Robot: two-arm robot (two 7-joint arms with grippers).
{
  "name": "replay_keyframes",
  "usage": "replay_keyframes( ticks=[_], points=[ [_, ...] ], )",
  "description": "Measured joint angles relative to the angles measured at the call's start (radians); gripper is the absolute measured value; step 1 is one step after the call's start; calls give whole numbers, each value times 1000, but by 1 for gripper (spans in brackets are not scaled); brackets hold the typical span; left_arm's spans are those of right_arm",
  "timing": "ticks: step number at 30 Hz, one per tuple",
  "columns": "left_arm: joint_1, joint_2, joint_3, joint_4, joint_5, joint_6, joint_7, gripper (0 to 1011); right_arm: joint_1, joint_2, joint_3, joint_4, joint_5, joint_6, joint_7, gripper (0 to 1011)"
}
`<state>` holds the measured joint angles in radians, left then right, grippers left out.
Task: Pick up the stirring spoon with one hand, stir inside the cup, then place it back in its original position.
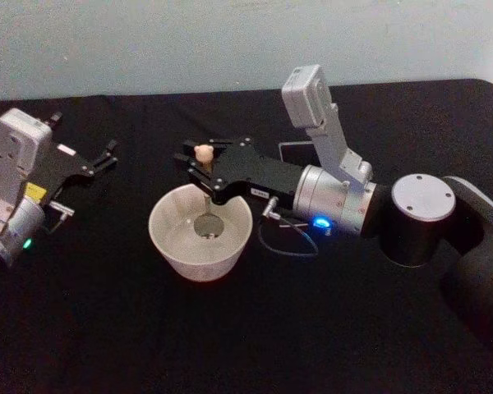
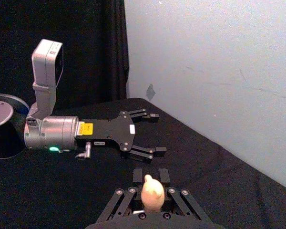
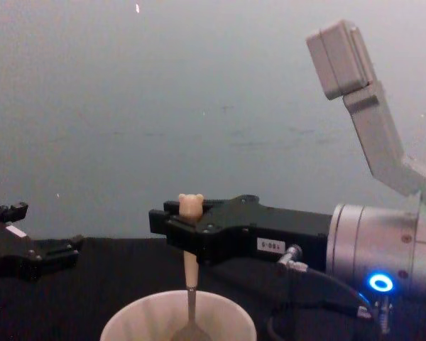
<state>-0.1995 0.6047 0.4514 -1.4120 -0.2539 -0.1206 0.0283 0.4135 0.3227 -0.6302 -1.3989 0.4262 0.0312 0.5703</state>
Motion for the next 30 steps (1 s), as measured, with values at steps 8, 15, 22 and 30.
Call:
replay_keyframes(
  ticks=[8, 15, 22, 30],
  points=[
    [0, 0, 0, 0, 0, 0, 0, 1001, 1, -6, 0, 7, -9, -4, 2, 211],
    [0, 0, 0, 0, 0, 0, 0, 1001, 4, -13, -2, 15, -13, -7, 7, 211],
    [0, 0, 0, 0, 0, 0, 0, 1001, 6, -18, -5, 26, -22, -7, 8, 211],
    [0, 0, 0, 0, 0, 0, 0, 1001, 5, -20, -3, 32, -27, -7, 5, 211]
  ],
)
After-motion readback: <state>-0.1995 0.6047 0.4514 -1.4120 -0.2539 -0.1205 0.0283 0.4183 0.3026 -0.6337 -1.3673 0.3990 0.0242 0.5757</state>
